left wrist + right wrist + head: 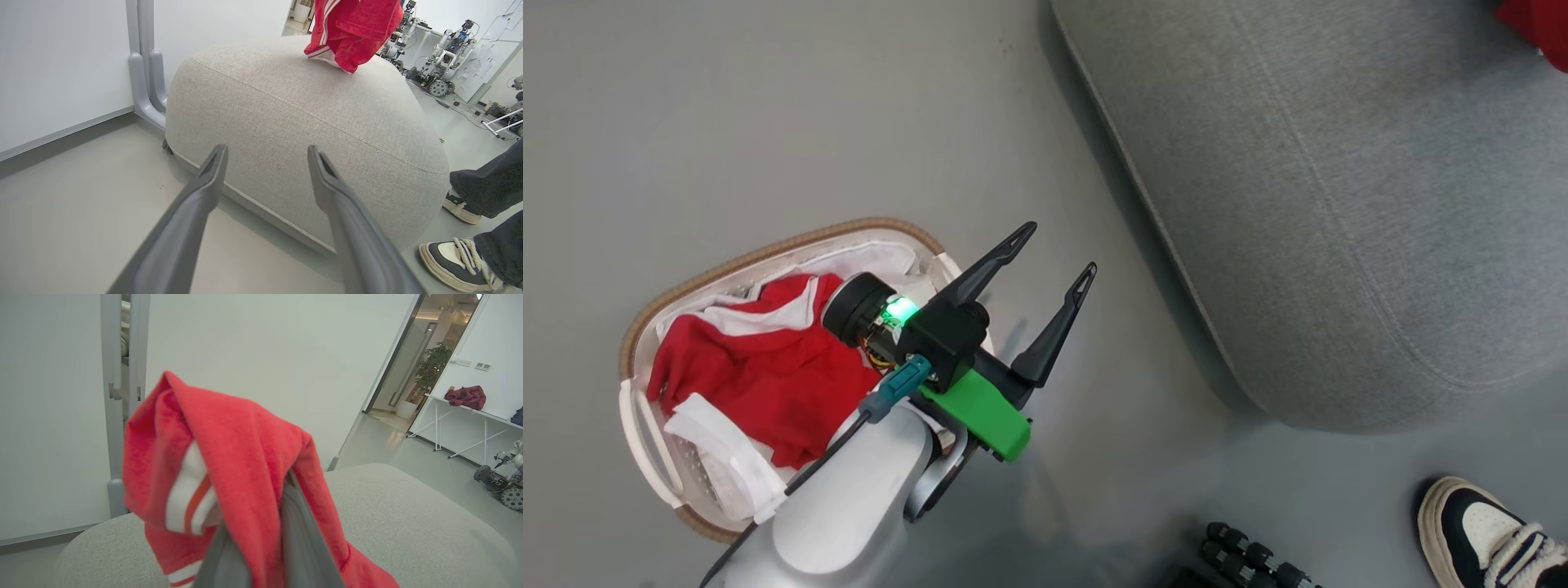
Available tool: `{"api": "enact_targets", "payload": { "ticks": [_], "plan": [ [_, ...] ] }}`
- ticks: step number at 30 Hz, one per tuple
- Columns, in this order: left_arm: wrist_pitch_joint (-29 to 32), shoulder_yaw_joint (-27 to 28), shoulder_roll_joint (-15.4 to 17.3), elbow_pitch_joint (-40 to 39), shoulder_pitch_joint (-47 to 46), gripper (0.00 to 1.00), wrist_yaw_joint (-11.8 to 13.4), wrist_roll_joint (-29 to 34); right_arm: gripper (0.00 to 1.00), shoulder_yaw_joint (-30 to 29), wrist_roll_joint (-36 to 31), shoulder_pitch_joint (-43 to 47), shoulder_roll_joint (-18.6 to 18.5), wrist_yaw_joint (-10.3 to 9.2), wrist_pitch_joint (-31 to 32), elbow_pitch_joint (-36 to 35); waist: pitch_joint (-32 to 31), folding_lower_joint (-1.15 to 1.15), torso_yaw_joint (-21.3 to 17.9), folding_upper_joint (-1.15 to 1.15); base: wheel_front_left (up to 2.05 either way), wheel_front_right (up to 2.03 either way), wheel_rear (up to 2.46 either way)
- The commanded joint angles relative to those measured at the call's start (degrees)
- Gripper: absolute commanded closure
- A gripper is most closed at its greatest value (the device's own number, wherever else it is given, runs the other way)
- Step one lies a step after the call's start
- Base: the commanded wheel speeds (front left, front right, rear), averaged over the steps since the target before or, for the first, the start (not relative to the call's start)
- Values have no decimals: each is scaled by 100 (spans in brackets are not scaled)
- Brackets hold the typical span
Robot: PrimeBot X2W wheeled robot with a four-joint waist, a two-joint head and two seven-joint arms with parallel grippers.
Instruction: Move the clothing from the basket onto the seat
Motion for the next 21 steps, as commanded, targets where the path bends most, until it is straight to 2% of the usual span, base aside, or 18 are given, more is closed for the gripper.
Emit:
{"api": "enact_targets", "payload": {
  "ticks": [1,7,8,9,10,16,21],
  "plan": [
    [-3,26,-5,-11,-113,0,-11,21,100,-77,-86,88,90,-6,-1,44,588,-1,571,-1,0,0,0],
    [-3,118,-44,29,-18,0,-11,51,100,-451,-266,493,391,-7,-1,466,726,-1,661,-1,0,0,0],
    [-3,129,-49,42,9,0,-11,30,91,-574,-242,582,458,-6,-2,599,725,-1,664,-1,0,0,0],
    [-3,133,-57,49,34,0,-11,5,60,-626,-289,675,486,-6,-1,742,714,-1,666,-1,0,0,0],
    [-3,137,-61,54,50,0,-11,-3,1,-663,-306,728,520,-6,-1,785,705,-1,668,-1,0,0,0],
    [-3,352,-156,76,167,0,-11,-34,0,-940,-191,1442,666,-7,-1,563,435,-1,733,-1,0,0,0],
    [-2,843,-297,-90,428,0,-11,50,0,-1003,-5,2287,730,-6,-1,81,-1,-1,850,-1,0,0,0]
  ]
}}
